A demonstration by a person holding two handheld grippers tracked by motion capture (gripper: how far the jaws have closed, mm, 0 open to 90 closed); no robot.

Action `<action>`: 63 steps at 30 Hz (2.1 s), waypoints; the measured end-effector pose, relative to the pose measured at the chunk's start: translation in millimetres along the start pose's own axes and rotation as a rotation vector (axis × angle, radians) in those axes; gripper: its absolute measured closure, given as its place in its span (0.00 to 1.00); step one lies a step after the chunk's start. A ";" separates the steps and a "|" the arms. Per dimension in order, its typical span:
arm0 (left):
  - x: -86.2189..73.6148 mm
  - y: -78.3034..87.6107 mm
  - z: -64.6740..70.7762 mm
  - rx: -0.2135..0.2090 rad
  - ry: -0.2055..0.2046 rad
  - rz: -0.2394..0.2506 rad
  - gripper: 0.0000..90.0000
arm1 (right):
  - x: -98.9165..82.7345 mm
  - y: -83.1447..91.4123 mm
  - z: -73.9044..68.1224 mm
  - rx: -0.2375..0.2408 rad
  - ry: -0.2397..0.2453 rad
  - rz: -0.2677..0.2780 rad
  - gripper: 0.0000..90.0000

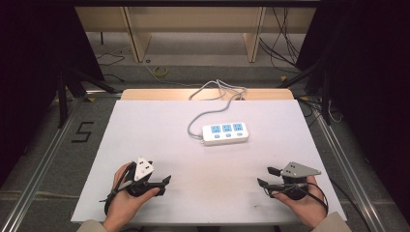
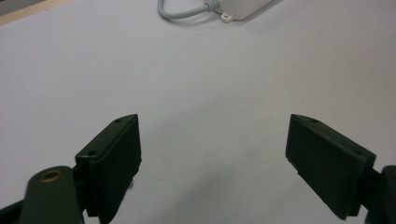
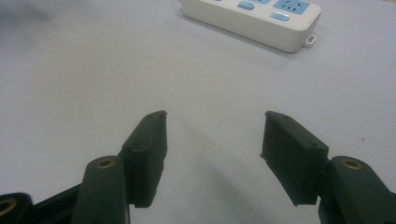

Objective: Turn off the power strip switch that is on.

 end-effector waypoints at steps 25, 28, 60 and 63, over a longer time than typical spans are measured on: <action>-1.0 1.0 -3.2 0.022 0.012 0.004 0.21 | 10.8 -0.4 1.1 -0.070 0.035 -0.088 1.00; -0.6 1.0 -3.8 0.028 0.014 0.009 0.22 | 13.2 -0.8 2.5 -0.077 0.032 -0.090 1.00; -0.1 1.2 -3.9 0.033 0.012 0.009 0.22 | 36.7 -9.1 14.4 -0.098 -0.014 -0.121 1.00; -0.2 1.1 -3.5 0.034 0.012 0.010 0.22 | 38.5 -9.3 15.2 -0.098 -0.013 -0.123 1.00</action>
Point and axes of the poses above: each handheld gripper's, and its own axes: y roughly backward along the jaws, x roughly out of its top, z roughly to its right, the point moved 1 cm from there along -y, roughly forward along the jaws, and after that the axes turned 9 degrees about x, right-handed, at the moved point
